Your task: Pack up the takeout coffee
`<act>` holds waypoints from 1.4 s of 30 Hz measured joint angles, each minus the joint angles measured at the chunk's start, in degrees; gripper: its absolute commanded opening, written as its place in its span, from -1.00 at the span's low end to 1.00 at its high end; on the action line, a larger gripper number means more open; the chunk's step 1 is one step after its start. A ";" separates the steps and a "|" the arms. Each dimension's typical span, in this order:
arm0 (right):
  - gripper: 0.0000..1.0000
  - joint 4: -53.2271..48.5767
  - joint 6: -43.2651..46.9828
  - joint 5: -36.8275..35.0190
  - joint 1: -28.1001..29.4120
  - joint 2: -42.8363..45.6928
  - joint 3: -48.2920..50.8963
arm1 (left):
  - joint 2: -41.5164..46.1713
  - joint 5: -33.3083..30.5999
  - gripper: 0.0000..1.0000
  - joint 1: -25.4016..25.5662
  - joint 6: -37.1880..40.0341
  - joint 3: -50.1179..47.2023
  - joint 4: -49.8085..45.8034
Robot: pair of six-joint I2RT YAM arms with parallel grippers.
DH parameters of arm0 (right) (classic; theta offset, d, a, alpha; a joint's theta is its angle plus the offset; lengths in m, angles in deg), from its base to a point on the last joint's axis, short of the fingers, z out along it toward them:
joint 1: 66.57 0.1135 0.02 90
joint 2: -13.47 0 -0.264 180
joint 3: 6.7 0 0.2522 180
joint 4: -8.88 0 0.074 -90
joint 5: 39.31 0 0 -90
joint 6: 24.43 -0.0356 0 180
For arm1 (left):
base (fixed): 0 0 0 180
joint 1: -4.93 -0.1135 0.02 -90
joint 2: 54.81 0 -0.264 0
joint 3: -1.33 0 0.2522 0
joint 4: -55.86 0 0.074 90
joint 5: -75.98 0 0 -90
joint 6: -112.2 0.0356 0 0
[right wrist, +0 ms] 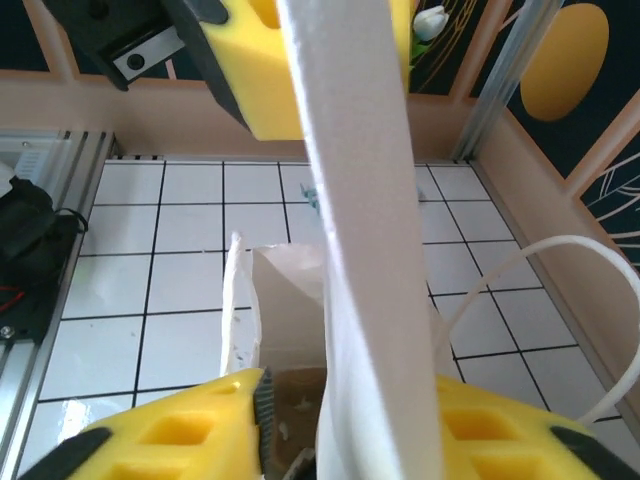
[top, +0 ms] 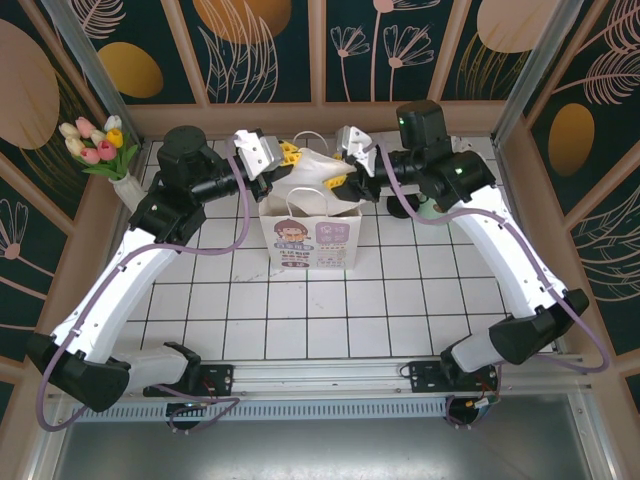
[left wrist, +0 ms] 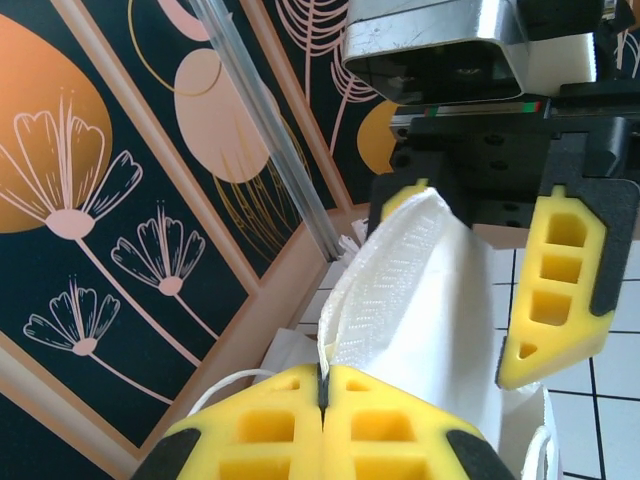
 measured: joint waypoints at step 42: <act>-1.00 -36.06 5.27 -12.76 6.05 -20.22 -34.40 | 10.12 -71.76 0.97 0.20 -66.03 -14.51 -14.60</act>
